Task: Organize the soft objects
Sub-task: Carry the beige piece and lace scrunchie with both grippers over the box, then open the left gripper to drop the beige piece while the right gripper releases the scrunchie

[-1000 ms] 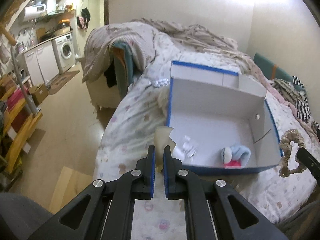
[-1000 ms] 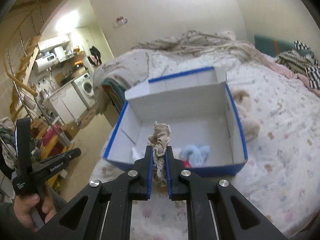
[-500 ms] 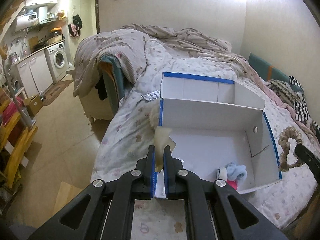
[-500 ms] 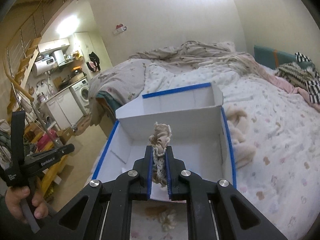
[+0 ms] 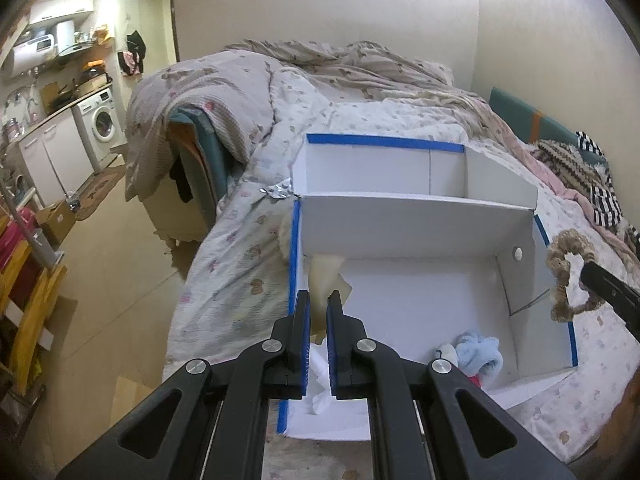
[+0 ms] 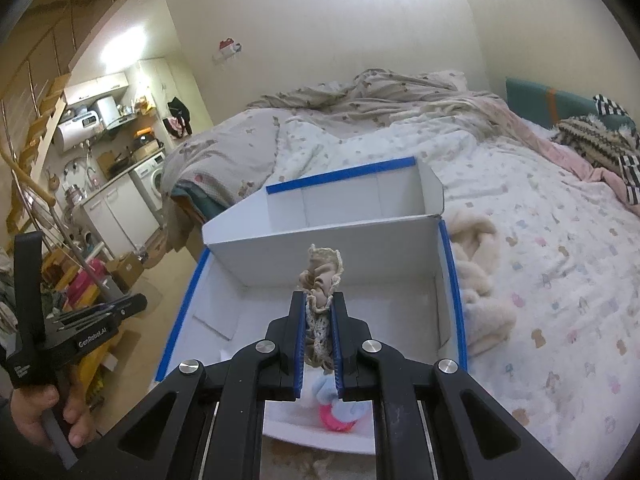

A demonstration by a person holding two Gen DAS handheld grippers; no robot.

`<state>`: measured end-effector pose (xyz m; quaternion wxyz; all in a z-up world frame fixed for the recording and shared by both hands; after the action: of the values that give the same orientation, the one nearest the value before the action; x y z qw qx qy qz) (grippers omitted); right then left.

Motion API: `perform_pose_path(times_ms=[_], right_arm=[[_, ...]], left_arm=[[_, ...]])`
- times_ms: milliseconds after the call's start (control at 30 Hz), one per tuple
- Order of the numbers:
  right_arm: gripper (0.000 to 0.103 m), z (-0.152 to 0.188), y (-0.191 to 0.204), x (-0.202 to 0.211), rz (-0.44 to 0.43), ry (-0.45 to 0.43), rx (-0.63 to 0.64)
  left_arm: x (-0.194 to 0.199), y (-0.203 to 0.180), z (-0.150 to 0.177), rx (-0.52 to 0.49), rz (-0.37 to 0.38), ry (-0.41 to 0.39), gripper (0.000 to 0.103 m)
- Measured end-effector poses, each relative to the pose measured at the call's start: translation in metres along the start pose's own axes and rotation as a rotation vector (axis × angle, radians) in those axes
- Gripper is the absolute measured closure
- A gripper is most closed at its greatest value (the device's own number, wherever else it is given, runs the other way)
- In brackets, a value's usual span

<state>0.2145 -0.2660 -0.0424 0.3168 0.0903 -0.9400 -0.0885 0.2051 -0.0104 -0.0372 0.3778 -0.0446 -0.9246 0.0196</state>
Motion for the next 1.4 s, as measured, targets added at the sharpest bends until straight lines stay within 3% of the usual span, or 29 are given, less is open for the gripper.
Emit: perform_pose_path(times_ms=[567,833,1067,1400], right_arm=[[0.09,0.005,0.005,-0.064,0.024,0.097,0.076],[0.09,0.036,0.003,-0.096,0.056,0.258,0.08],[0.09,0.055,-0.009,-0.112,0.088,0.365,0.056],[0.09,0.063,-0.013,-0.116,0.094,0.398,0.044]], left_arm=[[-0.072,-0.018,0.009,-0.045,0.038,0.08,0.096],[-0.092,-0.032,0.022,-0.065,0.114,0.125,0.096],[-0.096,-0.031,0.03,-0.067,0.087,0.156,0.096],[-0.109,-0.024,0.039,-0.027,0.093,0.218,0.095]])
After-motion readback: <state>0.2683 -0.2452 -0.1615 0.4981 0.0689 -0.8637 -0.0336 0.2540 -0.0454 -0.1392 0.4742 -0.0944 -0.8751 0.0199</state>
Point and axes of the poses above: each gripper's, at about its wrist camera, not at the fingertips, and x roughly against the way its jaws point, y to its left, z to its underside, the point moved 8 cm from there along -x, roughly the way its jaws point, and after that the axes turned 6 degrees about z, right-handed, at the moved point
